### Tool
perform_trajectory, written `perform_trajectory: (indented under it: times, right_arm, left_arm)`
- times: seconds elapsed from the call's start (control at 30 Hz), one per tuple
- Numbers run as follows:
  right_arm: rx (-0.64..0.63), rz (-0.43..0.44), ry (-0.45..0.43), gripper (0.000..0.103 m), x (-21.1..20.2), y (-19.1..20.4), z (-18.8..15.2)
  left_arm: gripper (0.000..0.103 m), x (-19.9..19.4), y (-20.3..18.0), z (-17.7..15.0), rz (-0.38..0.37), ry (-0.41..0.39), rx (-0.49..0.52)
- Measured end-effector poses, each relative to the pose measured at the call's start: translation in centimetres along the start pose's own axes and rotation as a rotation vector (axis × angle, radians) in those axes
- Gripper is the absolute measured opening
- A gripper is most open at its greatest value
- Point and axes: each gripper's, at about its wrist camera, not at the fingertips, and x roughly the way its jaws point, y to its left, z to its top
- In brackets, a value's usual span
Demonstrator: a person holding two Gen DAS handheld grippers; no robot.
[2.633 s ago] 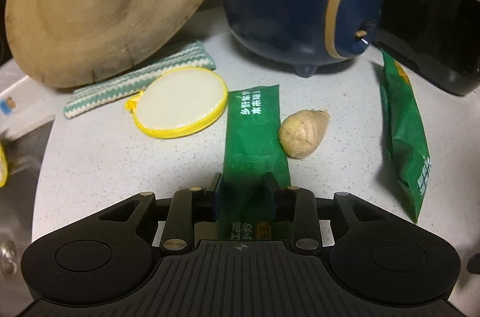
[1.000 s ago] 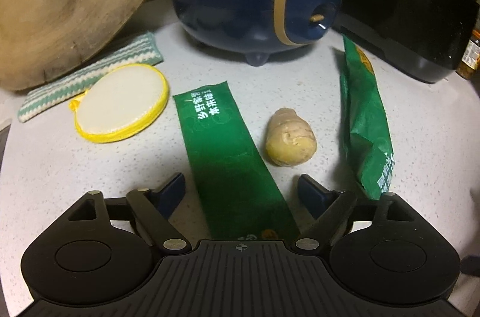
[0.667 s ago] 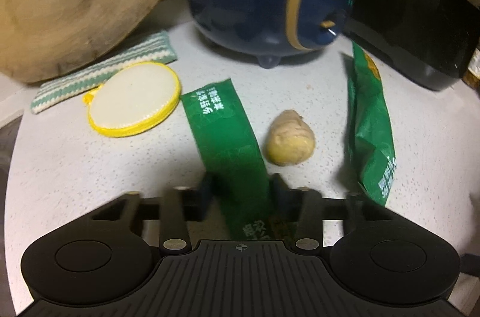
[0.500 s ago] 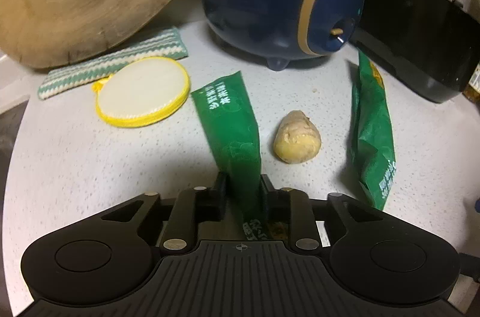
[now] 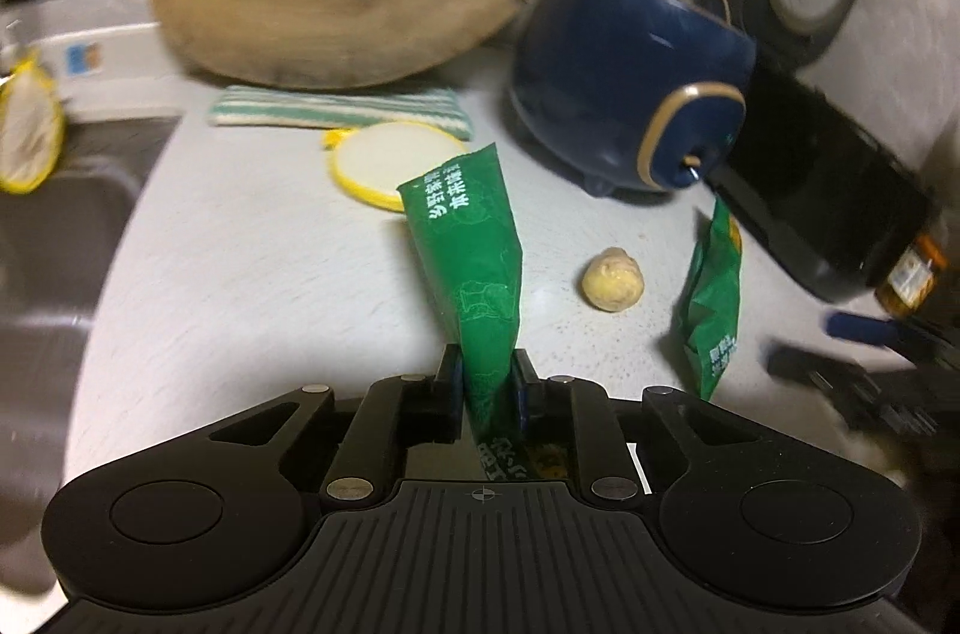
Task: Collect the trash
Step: 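Grasp the ginger root with the right gripper while the left gripper holds the green strip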
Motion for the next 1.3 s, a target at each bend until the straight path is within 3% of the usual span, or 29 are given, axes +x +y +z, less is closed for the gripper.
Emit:
perform_trajectory:
  times: [0.2, 0.37, 0.53, 0.67, 0.73, 0.8, 0.93, 1.03, 1.3]
  right_arm:
    - [-0.091, 0.049, 0.018, 0.080, 5.8, 2.2, 3.8]
    - [-0.086, 0.114, 0.126, 0.072, 11.0, 3.8, 5.7]
    - [-0.116, 0.082, 0.174, 0.069, 13.5, 5.5, 5.5]
    - [-0.119, 0.079, 0.169, 0.066, 13.5, 5.8, 5.4]
    - [-0.117, 0.069, 0.165, 0.050, 13.5, 5.8, 5.4]
    - [-0.115, 0.062, 0.167, 0.048, 13.2, 5.6, 5.6]
    - [-0.104, 0.076, 0.148, 0.025, 11.8, 5.4, 5.9]
    - [-0.114, 0.108, 0.127, 0.022, 10.0, 5.7, 6.3]
    - [-0.178, 0.098, 0.068, 0.021, 7.6, 6.5, 5.0]
  left_arm:
    - [0.019, -3.5, 2.1, -1.3, 0.026, -0.025, -0.078]
    - [0.019, -6.1, 3.6, -2.2, 0.064, -0.065, -0.116]
    - [0.019, -7.9, 5.3, -3.1, 0.102, -0.083, -0.171]
    - [0.019, -8.9, 6.2, -3.8, 0.124, -0.094, -0.204]
    - [0.019, -9.3, 6.4, -4.1, 0.126, -0.098, -0.214]
    - [0.019, -9.6, 6.5, -4.3, 0.123, -0.102, -0.219]
    - [0.019, -10.2, 6.6, -4.6, 0.115, -0.108, -0.218]
    - [0.019, -10.5, 6.6, -4.7, 0.105, -0.111, -0.215]
    - [0.019, -11.4, 6.6, -5.4, 0.077, -0.105, -0.199]
